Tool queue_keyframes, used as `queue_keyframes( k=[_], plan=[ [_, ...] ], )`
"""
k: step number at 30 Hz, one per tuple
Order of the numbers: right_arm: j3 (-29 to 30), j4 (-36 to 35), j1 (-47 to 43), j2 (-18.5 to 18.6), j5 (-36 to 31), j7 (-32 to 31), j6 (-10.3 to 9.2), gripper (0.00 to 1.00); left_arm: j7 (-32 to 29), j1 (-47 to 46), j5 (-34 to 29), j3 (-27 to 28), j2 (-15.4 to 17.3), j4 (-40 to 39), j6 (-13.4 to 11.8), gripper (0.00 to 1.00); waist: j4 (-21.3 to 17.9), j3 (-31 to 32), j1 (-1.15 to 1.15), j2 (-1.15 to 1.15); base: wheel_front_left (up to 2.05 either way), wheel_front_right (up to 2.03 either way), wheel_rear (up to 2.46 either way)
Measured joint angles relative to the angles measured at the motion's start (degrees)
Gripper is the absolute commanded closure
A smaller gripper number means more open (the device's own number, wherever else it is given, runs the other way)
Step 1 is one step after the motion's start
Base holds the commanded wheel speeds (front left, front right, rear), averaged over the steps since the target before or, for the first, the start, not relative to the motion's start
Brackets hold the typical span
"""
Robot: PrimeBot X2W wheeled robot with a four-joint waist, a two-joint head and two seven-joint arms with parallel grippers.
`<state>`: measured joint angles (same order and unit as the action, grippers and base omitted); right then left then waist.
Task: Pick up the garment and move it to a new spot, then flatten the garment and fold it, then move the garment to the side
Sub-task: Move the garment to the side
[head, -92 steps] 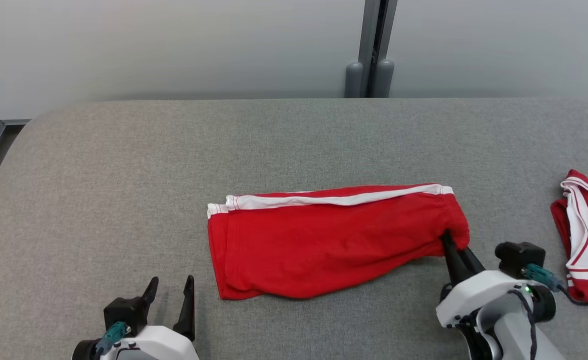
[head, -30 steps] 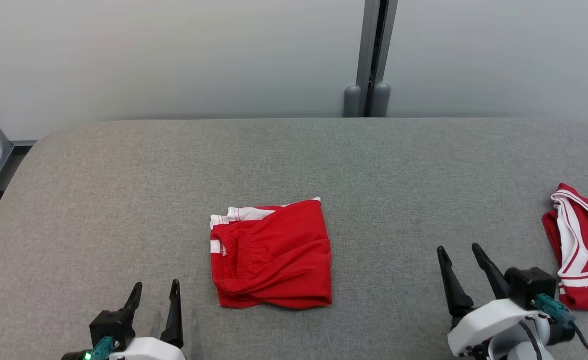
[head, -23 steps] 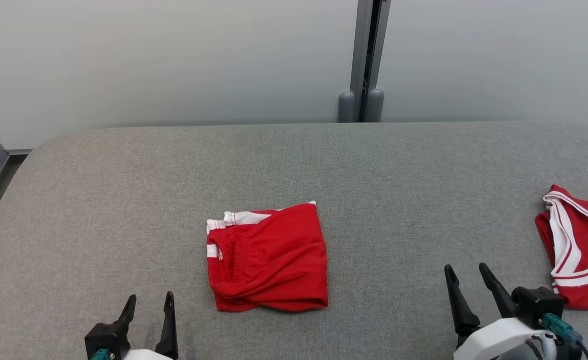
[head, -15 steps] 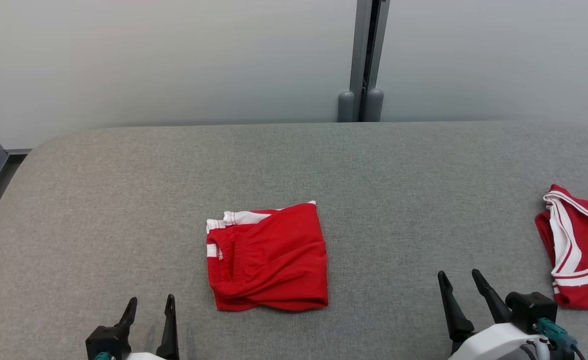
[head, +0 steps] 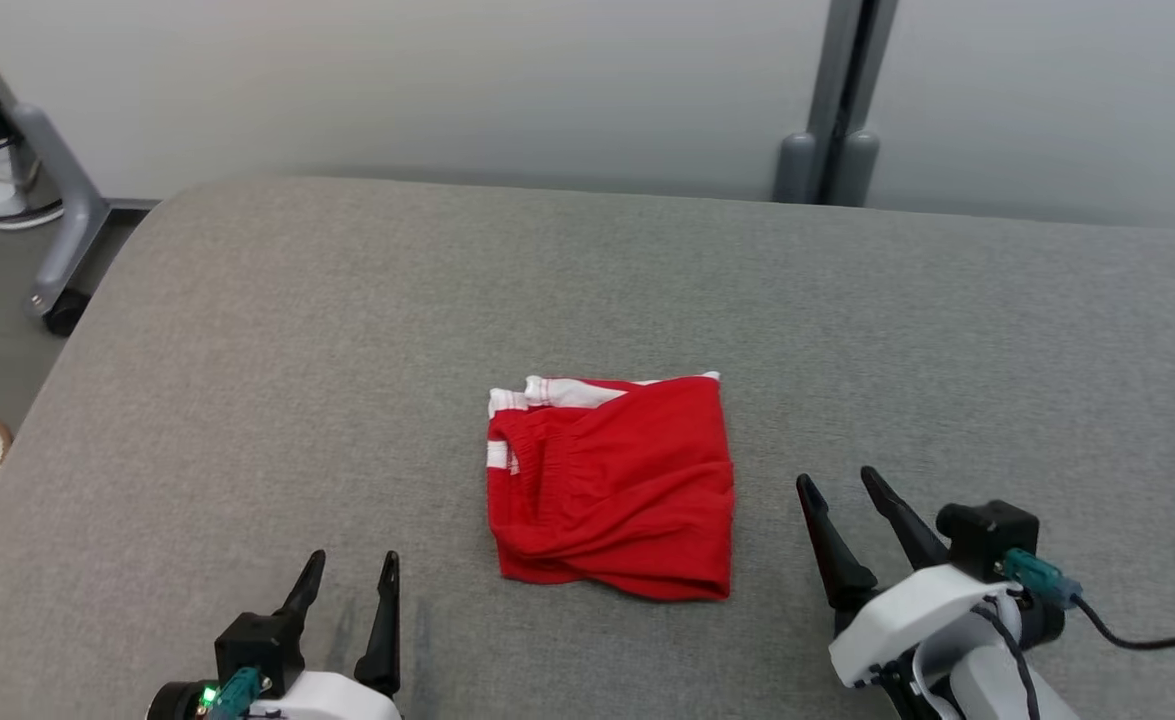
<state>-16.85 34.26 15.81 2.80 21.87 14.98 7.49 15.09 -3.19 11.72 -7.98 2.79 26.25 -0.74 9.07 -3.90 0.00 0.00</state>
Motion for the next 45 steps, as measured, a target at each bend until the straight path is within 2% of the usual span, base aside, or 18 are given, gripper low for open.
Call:
queue_keyframes(
  k=[7,12,13,14,15,16,22,29,35,45],
  plan=[
    [-4.01,7.98,7.58,-0.07,6.33,0.0,0.0,0.0,0.0,-0.99,0.57,-0.89,0.04,0.24,0.18,0.0,5.62,-2.86,0.0,0.0,0.0,0.0,0.0],
    [-8.25,15.28,10.43,-0.18,13.97,-0.03,0.0,0.0,0.0,-1.47,1.03,-1.31,0.02,0.16,0.15,0.0,8.47,-4.67,0.0,0.0,0.0,0.0,0.0],
    [-9.33,16.51,10.9,-0.12,15.47,-0.25,-0.01,0.05,0.0,-1.64,1.05,-1.35,0.03,0.15,0.09,0.0,8.79,-4.96,0.0,0.0,0.0,0.0,0.0],
    [-10.21,16.99,11.53,0.01,17.19,-0.25,-0.01,0.53,0.0,-1.71,1.19,-1.35,0.05,0.11,0.08,0.0,9.04,-5.21,0.0,0.0,0.0,0.0,0.0],
    [-11.17,17.44,12.35,0.2,18.94,-0.24,-0.02,0.87,0.0,-1.74,1.34,-1.43,0.04,0.1,-0.05,0.0,9.2,-5.41,0.0,0.0,0.0,0.0,0.0],
    [-12.36,18.0,13.03,0.33,20.02,-0.24,-0.02,1.0,0.0,-1.79,1.46,-1.53,0.0,0.1,-0.1,0.0,9.26,-5.59,0.0,0.0,0.0,0.0,0.0],
    [-15.66,20.22,15.35,-0.16,22.65,0.01,-0.01,1.0,0.0,-2.78,1.51,-1.75,0.01,-0.11,-0.15,0.0,7.69,-5.6,0.0,0.0,0.0,0.0,0.0],
    [-10.92,17.82,14.73,-0.04,19.74,0.0,0.0,1.0,0.0,-2.85,1.24,-1.38,-0.02,-0.18,0.18,0.0,3.05,-4.18,0.0,0.0,0.0,0.0,0.0],
    [-8.36,15.08,11.48,-0.09,15.97,0.0,0.0,1.0,0.0,-2.35,1.1,-1.7,0.01,-0.05,0.48,0.0,-3.52,-2.38,0.0,0.0,0.0,0.0,0.0],
    [-6.19,12.33,7.49,-0.02,11.4,0.0,0.0,1.0,0.0,-2.34,2.18,-3.16,0.01,-0.09,0.24,0.0,-17.3,-0.61,0.0,0.0,0.0,0.0,0.0]
  ],
)
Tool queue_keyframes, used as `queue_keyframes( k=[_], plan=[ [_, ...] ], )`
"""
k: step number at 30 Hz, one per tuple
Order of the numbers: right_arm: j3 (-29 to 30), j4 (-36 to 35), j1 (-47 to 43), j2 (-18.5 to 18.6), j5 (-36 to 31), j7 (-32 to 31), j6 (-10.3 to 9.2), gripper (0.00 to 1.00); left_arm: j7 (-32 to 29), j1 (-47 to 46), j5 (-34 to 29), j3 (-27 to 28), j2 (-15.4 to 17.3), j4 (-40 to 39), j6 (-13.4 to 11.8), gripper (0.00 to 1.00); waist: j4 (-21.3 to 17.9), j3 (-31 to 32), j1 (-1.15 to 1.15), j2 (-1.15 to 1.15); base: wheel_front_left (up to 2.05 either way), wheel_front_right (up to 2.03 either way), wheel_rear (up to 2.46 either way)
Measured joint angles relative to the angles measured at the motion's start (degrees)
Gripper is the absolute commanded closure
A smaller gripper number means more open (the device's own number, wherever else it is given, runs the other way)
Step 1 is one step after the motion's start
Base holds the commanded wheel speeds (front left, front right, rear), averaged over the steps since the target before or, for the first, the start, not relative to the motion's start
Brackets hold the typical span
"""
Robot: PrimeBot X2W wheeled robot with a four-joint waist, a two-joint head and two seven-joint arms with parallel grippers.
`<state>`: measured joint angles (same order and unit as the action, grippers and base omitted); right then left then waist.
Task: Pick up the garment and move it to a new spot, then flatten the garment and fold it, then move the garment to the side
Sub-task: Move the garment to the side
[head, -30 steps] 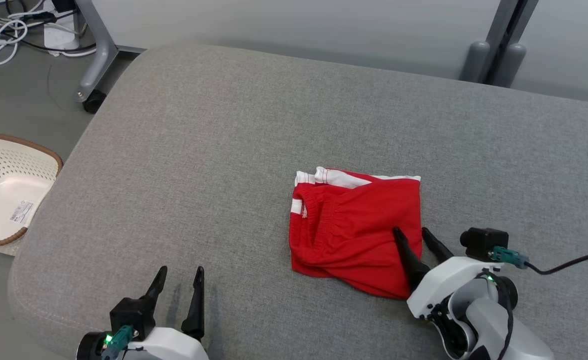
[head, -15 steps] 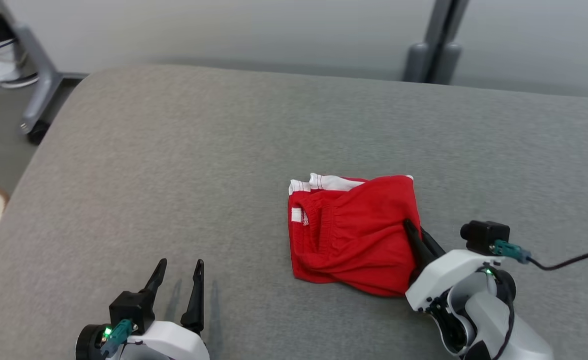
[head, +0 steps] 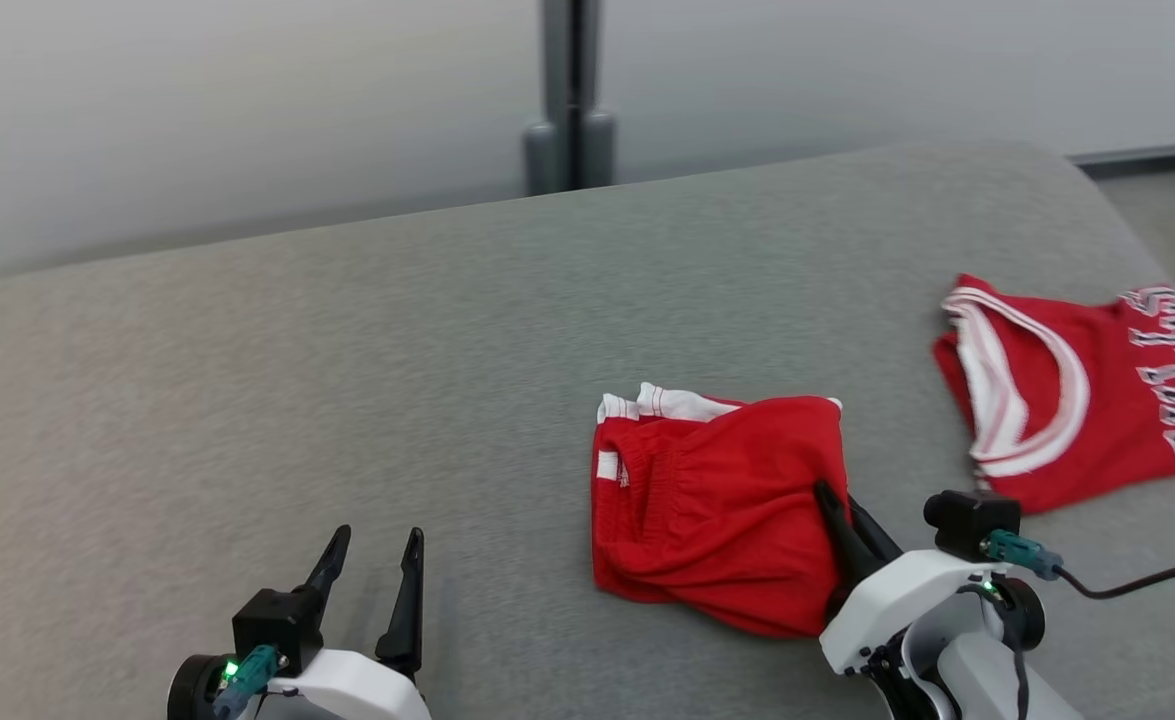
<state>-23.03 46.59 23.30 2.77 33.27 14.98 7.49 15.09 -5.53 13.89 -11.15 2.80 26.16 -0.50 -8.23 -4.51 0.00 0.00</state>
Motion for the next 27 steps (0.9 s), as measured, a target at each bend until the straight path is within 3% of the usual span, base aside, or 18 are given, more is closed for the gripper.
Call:
queue_keyframes(
  k=[5,15,22,27],
  plan=[
    [-0.19,-1.03,-0.94,-0.01,-0.78,0.01,0.0,1.0,0.0,-0.25,0.94,-0.52,-0.02,-0.23,-0.1,0.0,-6.68,0.25,0.0,0.0,0.0,0.0,0.0],
    [-1.25,-1.6,-1.17,0.01,-1.67,0.0,0.0,1.0,0.0,-2.02,0.93,-2.65,-0.05,-1.14,0.1,0.0,-15.11,-0.76,0.0,0.0,0.0,0.0,0.0],
    [-1.05,-1.9,1.55,0.19,-5.93,0.0,0.0,1.0,0.0,-3.4,1.04,-3.72,-0.08,-1.45,0.37,0.0,-15.05,-3.03,0.0,0.0,0.0,0.0,0.0],
    [-0.7,-0.12,7.55,2.86,-9.34,0.01,0.01,1.0,0.0,-4.47,0.42,-4.16,-0.03,-1.29,0.86,0.0,-12.74,-4.35,0.0,0.0,0.0,0.0,0.0]
  ],
)
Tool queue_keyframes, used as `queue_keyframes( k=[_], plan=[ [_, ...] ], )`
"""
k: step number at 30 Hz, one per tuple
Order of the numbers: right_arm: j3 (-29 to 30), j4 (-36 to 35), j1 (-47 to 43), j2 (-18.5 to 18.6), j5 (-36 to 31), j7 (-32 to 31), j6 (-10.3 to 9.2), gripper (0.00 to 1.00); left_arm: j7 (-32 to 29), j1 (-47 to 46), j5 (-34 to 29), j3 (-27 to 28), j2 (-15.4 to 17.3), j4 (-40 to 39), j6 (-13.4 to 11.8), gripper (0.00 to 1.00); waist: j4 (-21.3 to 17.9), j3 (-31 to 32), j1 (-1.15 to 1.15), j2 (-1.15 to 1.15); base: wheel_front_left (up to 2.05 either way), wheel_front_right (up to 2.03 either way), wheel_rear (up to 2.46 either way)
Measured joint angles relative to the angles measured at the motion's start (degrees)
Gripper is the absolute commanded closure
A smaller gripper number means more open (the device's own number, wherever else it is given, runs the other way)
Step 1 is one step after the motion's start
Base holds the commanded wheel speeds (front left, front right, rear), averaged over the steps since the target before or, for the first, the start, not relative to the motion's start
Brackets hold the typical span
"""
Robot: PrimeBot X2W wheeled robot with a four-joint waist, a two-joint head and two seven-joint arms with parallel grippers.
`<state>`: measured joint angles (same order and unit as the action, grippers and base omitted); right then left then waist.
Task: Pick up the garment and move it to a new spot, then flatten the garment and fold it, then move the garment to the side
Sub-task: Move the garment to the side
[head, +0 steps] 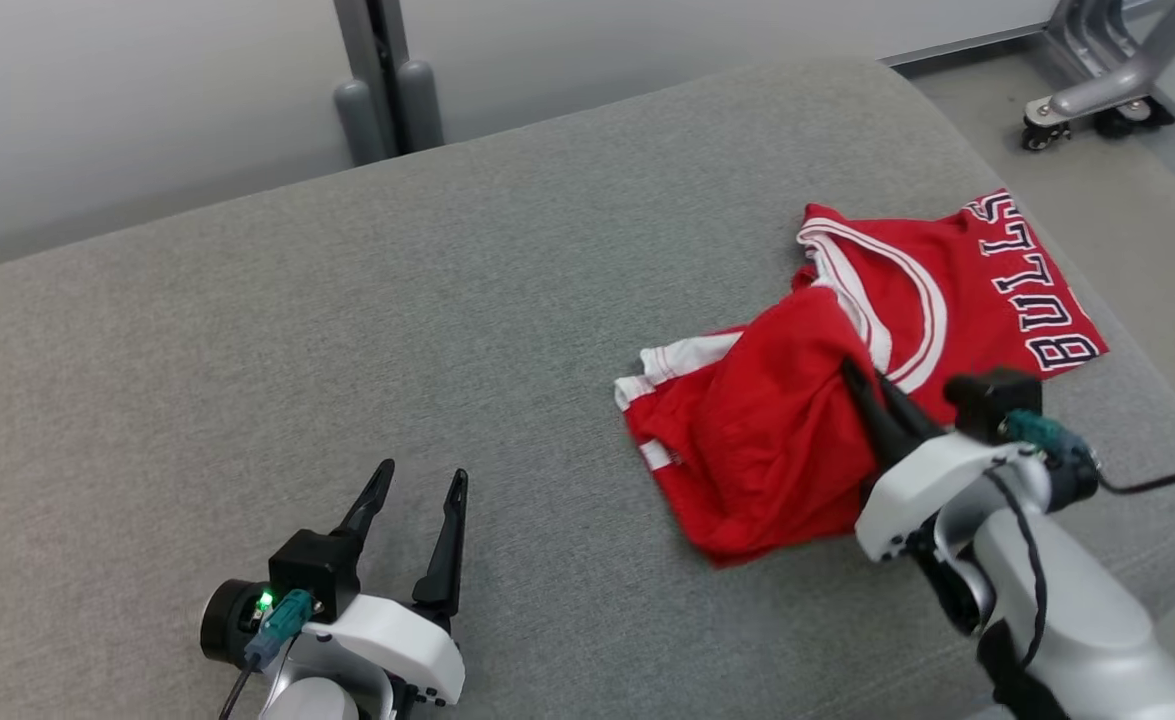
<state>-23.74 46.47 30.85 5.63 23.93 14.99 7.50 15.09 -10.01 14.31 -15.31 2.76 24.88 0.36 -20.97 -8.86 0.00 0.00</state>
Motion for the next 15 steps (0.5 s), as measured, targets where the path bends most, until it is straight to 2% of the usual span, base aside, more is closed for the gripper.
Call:
queue_keyframes(
  k=[6,15],
  plan=[
    [2.87,7.68,10.96,6.32,-4.66,-0.01,0.0,1.0,0.0,-1.21,-1.3,-0.55,0.0,0.16,0.66,0.0,4.97,-2.22,0.0,0.0,0.0,0.0,0.0],
    [12.77,20.16,17.38,18.4,-12.56,0.0,0.0,1.0,0.0,-2.16,-1.48,-1.23,0.02,-0.45,0.77,0.0,11.85,-4.06,0.0,0.0,0.0,0.0,0.0]
  ],
)
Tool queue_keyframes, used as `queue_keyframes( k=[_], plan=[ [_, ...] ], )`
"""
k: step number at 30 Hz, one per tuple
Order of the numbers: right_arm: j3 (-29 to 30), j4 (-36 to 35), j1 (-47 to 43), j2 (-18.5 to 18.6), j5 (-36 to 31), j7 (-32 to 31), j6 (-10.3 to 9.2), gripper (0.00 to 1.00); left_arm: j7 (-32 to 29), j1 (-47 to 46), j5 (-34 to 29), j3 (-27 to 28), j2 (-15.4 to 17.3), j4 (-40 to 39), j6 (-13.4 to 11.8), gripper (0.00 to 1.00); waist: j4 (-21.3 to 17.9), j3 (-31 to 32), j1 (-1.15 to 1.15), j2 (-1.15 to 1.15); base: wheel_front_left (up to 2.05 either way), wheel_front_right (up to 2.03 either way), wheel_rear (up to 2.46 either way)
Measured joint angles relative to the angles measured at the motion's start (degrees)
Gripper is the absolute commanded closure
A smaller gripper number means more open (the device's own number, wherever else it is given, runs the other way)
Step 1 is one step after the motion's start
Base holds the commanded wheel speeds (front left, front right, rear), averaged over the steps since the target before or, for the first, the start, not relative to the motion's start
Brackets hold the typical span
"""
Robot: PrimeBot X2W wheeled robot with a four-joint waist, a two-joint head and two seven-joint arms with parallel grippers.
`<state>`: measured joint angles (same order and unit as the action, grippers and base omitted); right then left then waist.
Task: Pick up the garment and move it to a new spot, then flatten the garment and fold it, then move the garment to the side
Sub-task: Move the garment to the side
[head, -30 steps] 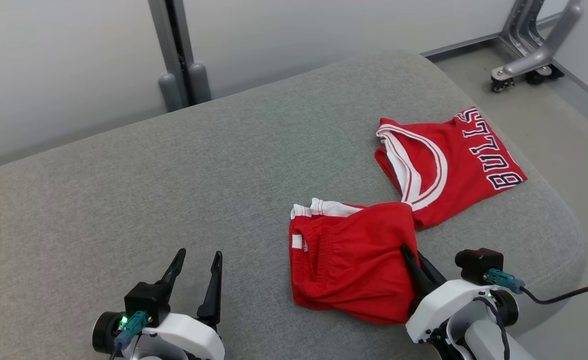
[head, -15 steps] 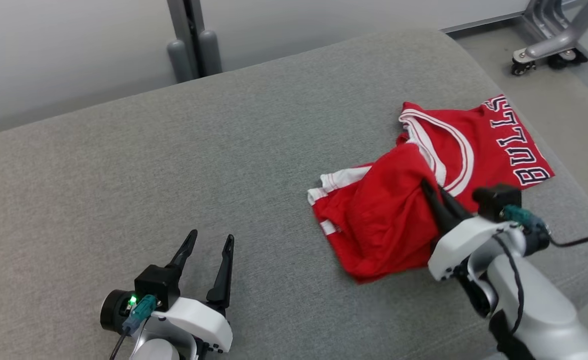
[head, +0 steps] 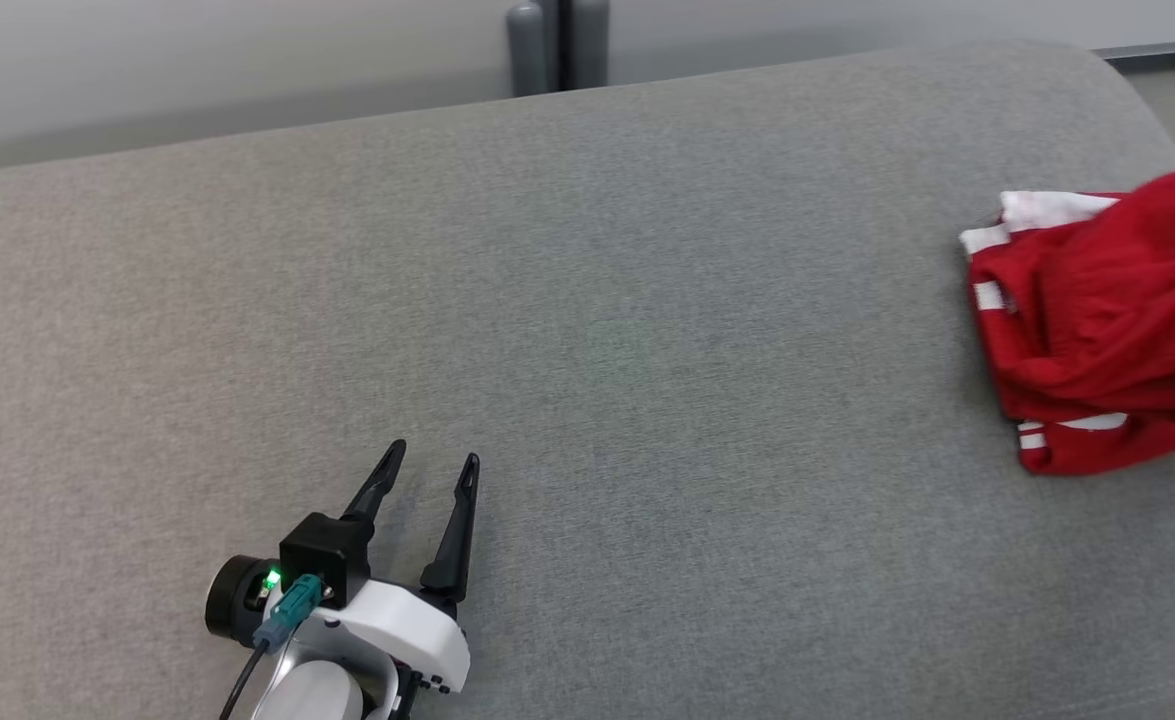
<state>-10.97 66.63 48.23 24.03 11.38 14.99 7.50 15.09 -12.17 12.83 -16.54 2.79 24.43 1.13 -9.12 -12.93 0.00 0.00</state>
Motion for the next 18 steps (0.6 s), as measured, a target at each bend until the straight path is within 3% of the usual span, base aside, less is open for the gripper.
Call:
queue_keyframes(
  k=[2,8,13,18],
  plan=[
    [2.76,1.31,0.08,1.75,-2.2,-0.01,0.0,0.0,0.0,0.01,-0.02,0.04,0.0,0.01,-0.01,0.0,1.12,-0.29,0.0,0.0,0.0,0.0,0.0],
    [15.24,-1.68,-0.71,2.56,-8.12,0.0,0.0,0.0,0.0,0.04,-0.38,1.59,0.01,0.34,-0.16,0.0,2.49,-0.42,0.0,0.0,0.0,0.0,0.0],
    [21.3,-11.82,-5.1,-5.04,-12.46,0.0,0.0,0.0,0.0,0.66,-0.53,3.48,0.0,0.37,-0.69,0.0,2.91,1.0,0.0,0.0,0.0,0.0,0.0],
    [20.15,-21.45,-11.96,-12.95,-13.25,0.01,0.0,0.0,0.0,2.08,-0.51,5.39,-0.01,0.3,-1.35,0.0,3.87,2.92,0.0,0.0,0.0,0.0,0.0]
  ],
)
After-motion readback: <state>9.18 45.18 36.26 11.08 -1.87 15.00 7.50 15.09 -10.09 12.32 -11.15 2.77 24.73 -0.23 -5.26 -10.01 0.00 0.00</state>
